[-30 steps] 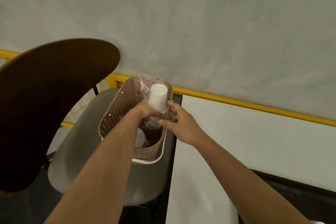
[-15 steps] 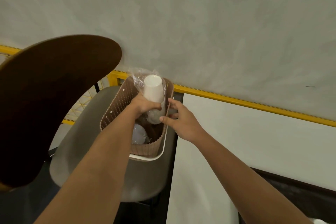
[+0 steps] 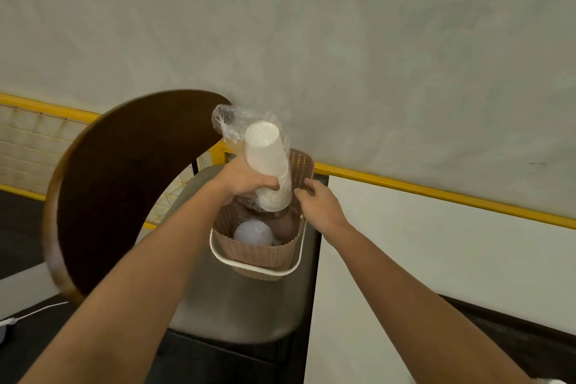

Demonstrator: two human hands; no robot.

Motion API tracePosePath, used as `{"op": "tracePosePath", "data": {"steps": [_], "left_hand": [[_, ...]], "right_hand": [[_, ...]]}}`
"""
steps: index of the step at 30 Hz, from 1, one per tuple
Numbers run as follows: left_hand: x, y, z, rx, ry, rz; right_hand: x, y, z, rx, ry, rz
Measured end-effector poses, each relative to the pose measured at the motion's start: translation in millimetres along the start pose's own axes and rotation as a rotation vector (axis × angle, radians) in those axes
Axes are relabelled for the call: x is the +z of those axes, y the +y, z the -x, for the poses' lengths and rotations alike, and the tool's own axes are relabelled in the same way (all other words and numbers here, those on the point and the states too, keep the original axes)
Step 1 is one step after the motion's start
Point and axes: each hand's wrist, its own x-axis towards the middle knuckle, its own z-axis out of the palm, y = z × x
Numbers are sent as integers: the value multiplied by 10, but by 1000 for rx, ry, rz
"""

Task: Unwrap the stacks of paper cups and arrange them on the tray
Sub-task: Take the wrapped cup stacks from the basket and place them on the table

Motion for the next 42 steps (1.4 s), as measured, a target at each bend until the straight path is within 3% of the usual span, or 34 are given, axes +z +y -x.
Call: {"op": "tracePosePath", "data": {"steps": [5, 11, 17, 30, 42], "left_hand": [[-56, 209, 264, 86, 17, 47], [-130, 579, 595, 232, 7, 32], [-21, 852, 924, 213, -66, 129], [906, 963, 1556, 214, -150, 222], [1968, 982, 2334, 42, -289, 390]], "right_hand": [[-45, -162, 101, 15, 49, -111], [-84, -261, 247, 91, 7, -515], [-395, -367, 685, 133, -39, -821], [-955, 202, 1473, 221, 60, -874], [-1613, 938, 2349, 273, 28, -845]]}}
